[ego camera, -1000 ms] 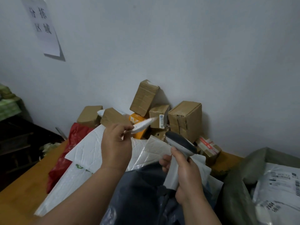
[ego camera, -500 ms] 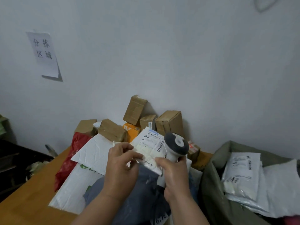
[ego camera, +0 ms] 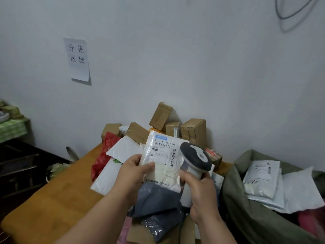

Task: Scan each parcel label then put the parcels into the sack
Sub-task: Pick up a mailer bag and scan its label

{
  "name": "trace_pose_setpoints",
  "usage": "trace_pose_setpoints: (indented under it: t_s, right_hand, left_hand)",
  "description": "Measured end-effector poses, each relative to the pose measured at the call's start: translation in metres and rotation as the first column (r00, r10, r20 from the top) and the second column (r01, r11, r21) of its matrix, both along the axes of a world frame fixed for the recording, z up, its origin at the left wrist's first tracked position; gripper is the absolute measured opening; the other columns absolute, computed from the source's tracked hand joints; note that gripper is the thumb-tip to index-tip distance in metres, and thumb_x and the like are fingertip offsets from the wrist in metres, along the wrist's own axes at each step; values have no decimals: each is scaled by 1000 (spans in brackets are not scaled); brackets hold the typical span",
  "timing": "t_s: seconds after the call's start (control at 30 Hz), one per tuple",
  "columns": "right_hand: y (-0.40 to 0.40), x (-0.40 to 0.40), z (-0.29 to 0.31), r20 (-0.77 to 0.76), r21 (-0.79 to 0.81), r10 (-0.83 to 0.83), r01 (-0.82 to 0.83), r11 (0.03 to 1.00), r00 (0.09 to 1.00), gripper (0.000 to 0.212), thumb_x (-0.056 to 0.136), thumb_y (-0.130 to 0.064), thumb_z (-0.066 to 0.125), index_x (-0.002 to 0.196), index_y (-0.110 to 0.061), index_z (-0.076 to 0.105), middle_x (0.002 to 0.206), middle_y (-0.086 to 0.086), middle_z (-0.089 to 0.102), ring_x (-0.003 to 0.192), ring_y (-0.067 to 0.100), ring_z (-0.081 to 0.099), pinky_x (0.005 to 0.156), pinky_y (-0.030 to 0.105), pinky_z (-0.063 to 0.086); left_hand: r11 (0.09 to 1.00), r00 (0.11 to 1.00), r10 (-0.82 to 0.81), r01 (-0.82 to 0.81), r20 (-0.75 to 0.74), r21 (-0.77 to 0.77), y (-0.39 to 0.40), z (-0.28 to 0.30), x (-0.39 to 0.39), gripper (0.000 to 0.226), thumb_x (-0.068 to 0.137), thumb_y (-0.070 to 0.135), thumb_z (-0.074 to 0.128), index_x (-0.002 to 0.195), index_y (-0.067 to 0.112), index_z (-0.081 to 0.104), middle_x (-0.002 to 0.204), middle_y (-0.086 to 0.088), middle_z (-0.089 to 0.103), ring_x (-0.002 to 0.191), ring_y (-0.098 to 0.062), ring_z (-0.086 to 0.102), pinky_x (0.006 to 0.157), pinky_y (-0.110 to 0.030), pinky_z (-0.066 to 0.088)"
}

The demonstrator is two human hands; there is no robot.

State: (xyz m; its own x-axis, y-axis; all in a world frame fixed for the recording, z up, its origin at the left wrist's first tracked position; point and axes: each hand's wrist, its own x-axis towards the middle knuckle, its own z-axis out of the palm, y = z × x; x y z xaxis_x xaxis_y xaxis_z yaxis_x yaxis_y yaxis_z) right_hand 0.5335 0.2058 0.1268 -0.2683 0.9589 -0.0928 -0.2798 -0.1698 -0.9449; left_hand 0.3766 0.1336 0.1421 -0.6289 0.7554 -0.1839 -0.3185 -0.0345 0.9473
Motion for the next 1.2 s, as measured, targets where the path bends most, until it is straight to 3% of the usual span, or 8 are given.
trace_pose_setpoints:
  t_s: [0.1,0.3,0.4,0.53,0.7,0.9,1.07,1.2]
  right_hand:
    - [-14,8,8,58,34,27,-29,999,998,14,81,-6,79,93,-9,72,61,7,68,51,16,62,47,28,50]
    - [-33,19,20,35,60,132,-134,989,991,18,83,-14,79,94,-2,72,61,10,64,51,16,59,48,30,50]
    - [-33,25,24,24,50,171,-172,984,985,14,84,-14,77,85,-3,70,61,8,63,51,15,59,46,29,49]
    - [-27,40,26,44,41,198,-200,979,979,15,83,-17,77,80,-5,70,62,7,63,51,14,59,47,28,49]
    - [-13,71,30,58,24,223,-225,974,973,16,84,-18,78,88,-4,71,65,7,64,53,15,60,49,28,50]
    - [-4,107,29,110,45,244,-250,967,963,12,84,-18,77,82,-7,72,65,7,65,54,15,60,50,28,50]
    - [2,130,32,127,55,235,-243,968,964,19,74,-29,80,76,-12,74,65,6,66,56,16,61,53,30,51]
    - [7,150,30,187,70,178,-194,979,966,25,75,-34,79,85,-13,72,62,2,69,54,12,64,54,26,51]
  left_hand:
    - [996,995,84,-84,-54,10,-7,-1,3,17,89,-1,69,102,9,67,94,-8,77,83,-27,76,68,-42,62]
    - [990,981,142,-138,-135,44,-16,1,15,16,88,0,69,100,11,67,91,-4,77,78,-19,76,61,-33,61]
    - [987,975,154,-144,-159,68,-14,5,25,16,89,1,69,102,10,67,94,-5,76,78,-17,75,57,-26,58]
    - [984,970,172,-162,-172,72,-9,6,43,16,89,2,69,101,13,67,92,-3,77,80,-17,75,63,-30,60]
    - [986,974,160,-150,-157,74,3,9,72,15,91,5,67,101,15,66,87,2,77,77,-13,75,60,-29,60]
    - [988,974,156,-152,-165,36,10,10,109,14,91,4,67,99,16,65,93,-2,75,84,-20,73,76,-43,62]
    - [987,967,159,-157,-200,28,17,6,133,15,91,7,67,101,18,65,92,0,76,77,-14,75,56,-25,58]
    - [990,979,139,-137,-151,29,25,2,150,17,91,6,68,103,18,66,93,-2,76,78,-15,75,54,-24,58]
